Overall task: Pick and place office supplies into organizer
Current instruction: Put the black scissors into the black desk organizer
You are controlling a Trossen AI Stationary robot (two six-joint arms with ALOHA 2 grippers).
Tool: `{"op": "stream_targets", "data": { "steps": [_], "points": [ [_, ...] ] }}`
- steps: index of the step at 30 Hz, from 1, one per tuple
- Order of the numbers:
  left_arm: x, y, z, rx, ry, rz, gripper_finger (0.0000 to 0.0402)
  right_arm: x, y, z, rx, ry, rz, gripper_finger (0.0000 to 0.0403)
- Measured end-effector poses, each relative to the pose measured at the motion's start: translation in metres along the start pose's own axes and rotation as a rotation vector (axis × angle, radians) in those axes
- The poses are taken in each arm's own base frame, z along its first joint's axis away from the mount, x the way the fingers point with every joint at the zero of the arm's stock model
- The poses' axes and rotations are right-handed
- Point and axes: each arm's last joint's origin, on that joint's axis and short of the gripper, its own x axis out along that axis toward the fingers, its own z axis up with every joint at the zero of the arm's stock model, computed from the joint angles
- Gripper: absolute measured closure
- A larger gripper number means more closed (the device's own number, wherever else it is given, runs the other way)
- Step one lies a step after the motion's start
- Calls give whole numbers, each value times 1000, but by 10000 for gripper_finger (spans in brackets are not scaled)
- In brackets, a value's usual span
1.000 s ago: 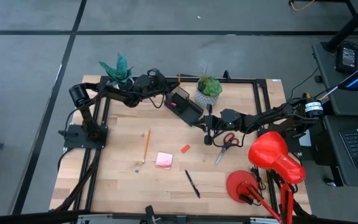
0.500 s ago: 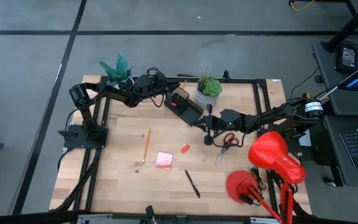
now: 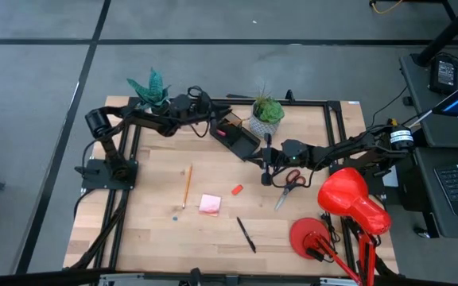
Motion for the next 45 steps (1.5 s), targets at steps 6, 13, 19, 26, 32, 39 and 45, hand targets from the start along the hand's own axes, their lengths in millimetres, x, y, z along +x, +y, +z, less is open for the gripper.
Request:
{"op": "stream_targets", "data": {
  "steps": [6,13,19,26,32,39,45],
  "points": [
    [-9,-13,24,31,-8,-211,334,0,0,0,4,6,1,386],
    [-28,-23,34,167,170,-258,346,0,0,0,30,6,1,386],
    [-40,-38,20,233,354,-292,376,0,0,-2,84,17,2,386],
    [-49,-68,-12,264,435,-403,399,0,3,-5,145,55,12,386],
    [-51,-85,-23,308,453,-362,400,-2,26,-2,165,60,95,386],
    [-49,-100,-21,375,395,-365,400,-6,46,-9,243,171,50,386],
    [-47,-106,-18,395,355,-339,400,-1,53,0,261,291,47,386]
  ]
}}
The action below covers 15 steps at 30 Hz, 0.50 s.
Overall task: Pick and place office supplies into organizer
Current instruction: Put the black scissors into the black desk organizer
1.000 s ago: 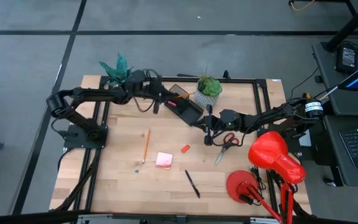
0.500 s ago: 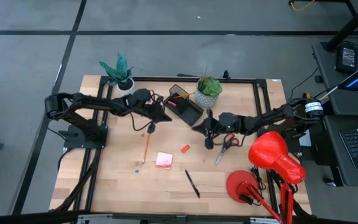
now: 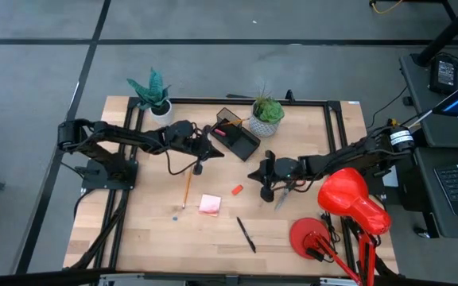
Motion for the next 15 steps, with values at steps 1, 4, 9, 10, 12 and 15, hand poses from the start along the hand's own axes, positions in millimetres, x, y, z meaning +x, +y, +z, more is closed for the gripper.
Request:
{"op": "stream_targets", "data": {
  "steps": [1,4,9,10,12,15],
  "points": [
    [0,0,0,0,-1,6,400,0,2,4,-9,33,-6,386],
    [1,-4,1,-15,1,11,400,-1,6,16,-22,197,-51,386],
    [4,-13,7,16,-28,-9,400,-14,11,37,-6,404,-113,386],
    [5,-15,7,23,-26,-9,400,-16,13,41,-14,414,-109,386],
    [5,-18,7,30,-25,-12,400,-22,17,44,-35,427,-98,386],
    [3,-19,8,32,-23,-16,400,-34,18,41,-23,453,-105,386]
  ]
}}
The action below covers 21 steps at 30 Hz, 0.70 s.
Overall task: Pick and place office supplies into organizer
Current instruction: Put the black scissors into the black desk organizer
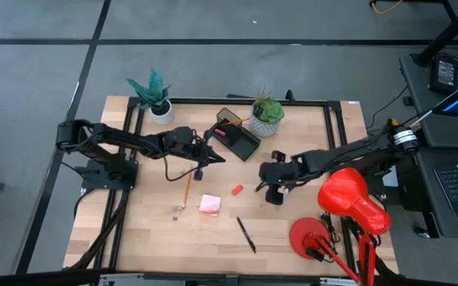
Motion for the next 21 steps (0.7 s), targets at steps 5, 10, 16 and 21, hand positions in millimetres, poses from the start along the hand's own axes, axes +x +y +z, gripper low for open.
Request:
{"op": "stream_targets", "data": {
  "steps": [5,10,16,21],
  "points": [
    [-14,1,-1,2,-19,26,400,-14,-7,-27,114,10,-40,386],
    [-34,2,-2,-16,-57,74,400,-23,-16,-57,252,7,-30,386],
    [-55,0,-2,-22,-84,178,400,-41,-29,-82,441,104,-98,386],
    [-60,-1,1,-28,-105,192,400,-47,-31,-91,536,205,-106,386]
  ]
}}
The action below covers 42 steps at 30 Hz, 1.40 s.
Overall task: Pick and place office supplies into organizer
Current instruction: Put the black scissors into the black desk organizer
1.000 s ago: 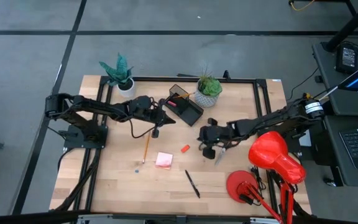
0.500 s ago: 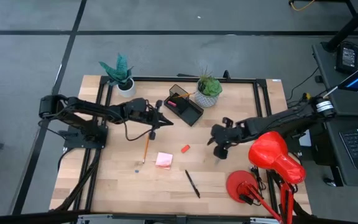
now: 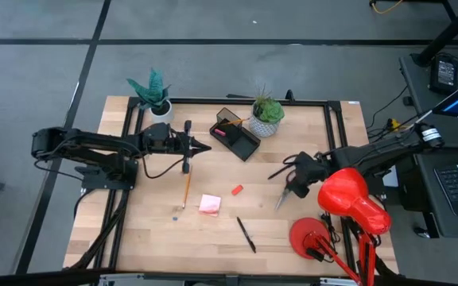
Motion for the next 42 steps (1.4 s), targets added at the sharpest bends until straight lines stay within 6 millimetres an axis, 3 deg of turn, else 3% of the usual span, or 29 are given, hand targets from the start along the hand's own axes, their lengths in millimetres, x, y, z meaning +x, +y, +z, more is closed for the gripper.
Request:
{"op": "stream_targets", "data": {
  "steps": [12,20,35,42],
  "points": [
    [0,-1,-1,-2,12,-14,400,2,-8,-7,95,71,-79,386],
    [0,-3,-9,-11,88,-35,400,28,-19,-21,165,82,-106,381],
    [0,-3,-9,-11,88,-35,400,38,-20,-24,232,63,-69,259],
    [0,-3,-9,-12,88,-35,400,42,-21,-25,262,77,-120,242]
  ]
}}
